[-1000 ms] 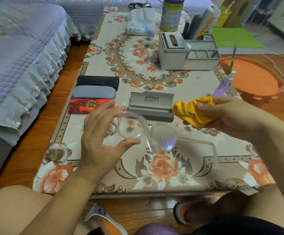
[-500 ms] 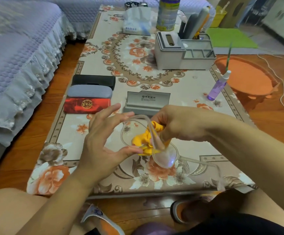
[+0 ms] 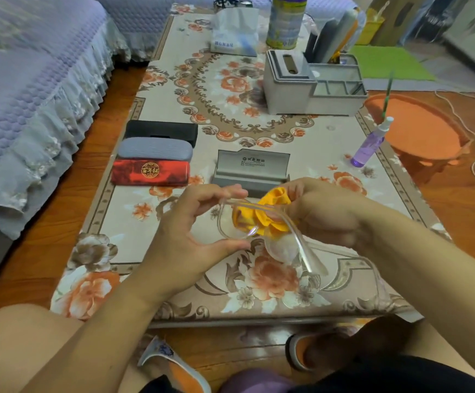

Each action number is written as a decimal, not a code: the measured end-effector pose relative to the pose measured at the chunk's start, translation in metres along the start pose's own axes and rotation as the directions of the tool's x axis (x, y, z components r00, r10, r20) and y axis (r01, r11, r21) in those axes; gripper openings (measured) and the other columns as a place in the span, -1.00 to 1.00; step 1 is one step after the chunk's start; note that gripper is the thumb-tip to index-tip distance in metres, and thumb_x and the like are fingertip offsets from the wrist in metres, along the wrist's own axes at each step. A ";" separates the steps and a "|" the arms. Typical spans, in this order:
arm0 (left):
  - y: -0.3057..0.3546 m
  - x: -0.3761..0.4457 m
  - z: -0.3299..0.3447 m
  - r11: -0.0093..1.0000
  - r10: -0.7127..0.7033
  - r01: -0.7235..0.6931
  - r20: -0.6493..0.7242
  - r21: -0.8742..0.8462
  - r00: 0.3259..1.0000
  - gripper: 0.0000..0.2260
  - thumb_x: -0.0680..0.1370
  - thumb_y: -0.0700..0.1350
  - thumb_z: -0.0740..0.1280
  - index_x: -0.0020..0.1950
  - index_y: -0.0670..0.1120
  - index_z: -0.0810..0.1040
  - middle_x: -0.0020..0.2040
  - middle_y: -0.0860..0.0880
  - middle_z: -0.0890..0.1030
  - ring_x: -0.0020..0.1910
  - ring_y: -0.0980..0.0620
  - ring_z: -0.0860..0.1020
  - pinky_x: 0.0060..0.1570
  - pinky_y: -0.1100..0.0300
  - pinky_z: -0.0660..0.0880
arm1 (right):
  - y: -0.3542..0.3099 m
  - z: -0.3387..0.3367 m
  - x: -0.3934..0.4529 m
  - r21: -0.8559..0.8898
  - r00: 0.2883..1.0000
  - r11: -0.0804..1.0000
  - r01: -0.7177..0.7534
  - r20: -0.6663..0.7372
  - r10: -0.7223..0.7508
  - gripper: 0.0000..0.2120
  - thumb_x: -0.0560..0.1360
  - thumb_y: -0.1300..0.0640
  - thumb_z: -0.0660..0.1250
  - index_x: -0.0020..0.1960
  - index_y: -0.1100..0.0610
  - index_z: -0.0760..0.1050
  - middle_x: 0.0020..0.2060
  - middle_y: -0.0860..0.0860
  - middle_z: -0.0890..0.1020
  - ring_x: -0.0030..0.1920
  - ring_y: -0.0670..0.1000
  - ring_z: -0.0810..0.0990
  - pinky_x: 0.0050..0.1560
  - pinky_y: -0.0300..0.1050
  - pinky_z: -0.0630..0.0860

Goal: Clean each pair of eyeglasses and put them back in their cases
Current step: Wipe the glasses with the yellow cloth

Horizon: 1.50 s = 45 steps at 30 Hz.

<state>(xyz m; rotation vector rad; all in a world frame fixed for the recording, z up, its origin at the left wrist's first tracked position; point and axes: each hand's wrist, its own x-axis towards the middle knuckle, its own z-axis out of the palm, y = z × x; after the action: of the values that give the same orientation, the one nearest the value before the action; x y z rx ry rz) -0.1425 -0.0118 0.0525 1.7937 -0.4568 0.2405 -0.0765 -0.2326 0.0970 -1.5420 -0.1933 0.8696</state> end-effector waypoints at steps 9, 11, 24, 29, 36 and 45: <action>0.002 0.002 -0.010 0.999 0.027 -0.018 -0.215 0.048 0.976 -0.41 0.37 -0.07 0.63 0.25 0.15 0.38 0.30 0.20 0.60 0.33 0.01 0.57 0.26 -0.17 0.53 | 0.016 -0.055 -0.006 -0.186 0.790 0.977 -0.102 -0.612 -0.034 -0.86 0.56 0.12 0.41 0.07 0.16 0.64 0.01 0.12 0.71 0.11 0.16 0.67 0.16 0.03 0.59; 0.001 0.002 -0.012 0.998 0.035 -0.020 -0.237 0.065 0.971 -0.41 0.37 -0.08 0.63 0.25 0.13 0.38 0.29 0.24 0.59 0.34 0.04 0.57 0.28 -0.04 0.53 | 0.016 -0.058 -0.010 -0.370 0.751 0.912 -0.178 -0.650 -0.117 -0.82 0.54 0.10 0.41 0.13 0.07 0.64 -0.01 0.04 0.66 0.05 0.13 0.63 0.00 -0.02 0.58; -0.005 0.001 -0.014 0.996 0.010 0.009 -0.223 0.085 0.975 -0.38 0.34 -0.07 0.66 0.28 0.09 0.41 0.28 0.11 0.62 0.30 -0.01 0.60 0.30 -0.17 0.53 | 0.007 -0.051 -0.020 -0.793 0.748 0.585 -0.170 -0.490 -0.447 -0.77 0.57 -0.09 0.38 -0.07 0.06 0.65 -0.05 -0.05 0.68 -0.05 0.01 0.58 -0.09 -0.09 0.51; -0.007 0.000 -0.012 0.998 -0.014 0.026 -0.182 0.063 0.983 -0.37 0.33 -0.19 0.67 0.26 0.01 0.41 0.32 0.02 0.62 0.33 -0.09 0.58 0.26 -0.32 0.49 | -0.003 -0.051 -0.022 -0.913 0.598 0.407 -0.042 -0.349 -0.722 -0.74 0.59 -0.10 0.35 -0.08 0.02 0.72 0.08 -0.02 0.63 0.17 0.06 0.45 0.09 -0.08 0.31; -0.008 -0.002 -0.008 0.997 -0.068 0.064 -0.162 -0.031 0.984 -0.41 0.33 0.00 0.61 0.28 0.08 0.43 0.31 -0.15 0.59 0.32 -0.17 0.58 0.33 -0.32 0.44 | -0.038 -0.030 -0.008 -0.719 0.641 0.695 0.006 -0.530 -0.554 -0.74 0.62 -0.09 0.31 -0.05 0.05 0.66 -0.14 0.01 0.67 -0.08 0.06 0.59 -0.10 -0.02 0.52; -0.007 0.000 -0.021 0.998 -0.047 0.053 -0.175 0.025 0.984 -0.38 0.34 -0.04 0.59 0.31 -0.03 0.40 0.25 0.03 0.64 0.29 -0.09 0.60 0.21 -0.36 0.51 | -0.013 -0.010 -0.036 -0.358 0.989 0.925 0.126 -0.027 -0.146 -0.55 0.49 -0.26 0.33 0.02 0.09 0.74 0.15 -0.04 0.71 0.23 0.01 0.64 0.37 0.15 0.44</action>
<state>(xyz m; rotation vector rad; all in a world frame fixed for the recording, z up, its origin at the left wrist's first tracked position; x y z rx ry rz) -0.1379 0.0100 0.0522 1.7931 -0.2849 0.3672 -0.0906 -0.2587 0.1224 -1.8623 -0.4339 0.7073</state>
